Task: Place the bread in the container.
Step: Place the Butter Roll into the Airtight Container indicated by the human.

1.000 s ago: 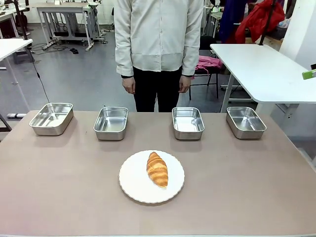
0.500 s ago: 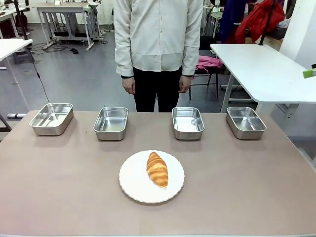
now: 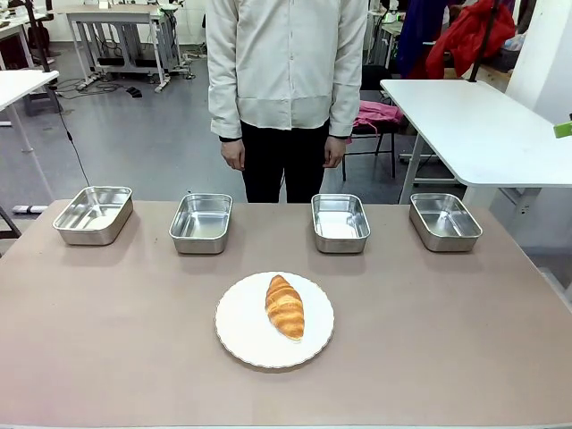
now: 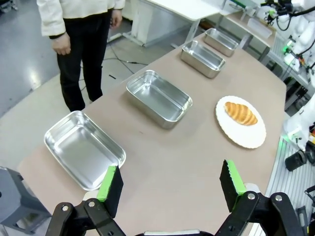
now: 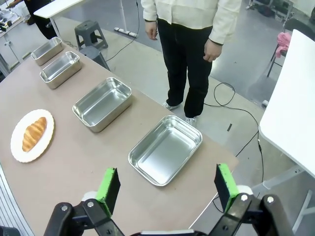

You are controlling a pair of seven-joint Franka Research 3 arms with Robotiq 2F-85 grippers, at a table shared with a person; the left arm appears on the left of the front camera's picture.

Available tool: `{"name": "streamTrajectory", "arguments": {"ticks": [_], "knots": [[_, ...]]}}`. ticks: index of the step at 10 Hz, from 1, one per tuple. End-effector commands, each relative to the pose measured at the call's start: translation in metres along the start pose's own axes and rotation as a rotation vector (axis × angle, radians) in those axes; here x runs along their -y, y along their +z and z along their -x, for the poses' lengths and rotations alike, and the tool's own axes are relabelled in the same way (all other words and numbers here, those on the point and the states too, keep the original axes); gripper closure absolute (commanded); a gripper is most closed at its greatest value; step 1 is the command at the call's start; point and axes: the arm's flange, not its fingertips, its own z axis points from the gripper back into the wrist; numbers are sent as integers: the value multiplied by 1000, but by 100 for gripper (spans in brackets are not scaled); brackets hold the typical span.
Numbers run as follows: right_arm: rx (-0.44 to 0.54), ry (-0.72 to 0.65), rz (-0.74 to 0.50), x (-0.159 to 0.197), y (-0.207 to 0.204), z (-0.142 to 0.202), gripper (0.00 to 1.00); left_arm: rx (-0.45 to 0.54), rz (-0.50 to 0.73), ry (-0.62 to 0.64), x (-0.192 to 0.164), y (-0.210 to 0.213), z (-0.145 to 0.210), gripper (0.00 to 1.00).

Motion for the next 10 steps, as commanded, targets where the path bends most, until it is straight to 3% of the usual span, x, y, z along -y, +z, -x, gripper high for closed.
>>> {"name": "streamTrajectory", "arguments": {"ticks": [1,5,6,10], "knots": [[32,21,-5,2,-1,-1,0,25,-4,42,4,2,-6,0],[24,5,-12,4,-1,1,0,-20,-74,84,8,1,-9,0],[-1,-1,2,0,1,0,0,7,-24,49,1,4,-4,0],[-1,-1,2,0,1,0,0,7,-24,49,1,4,-4,0]]}}
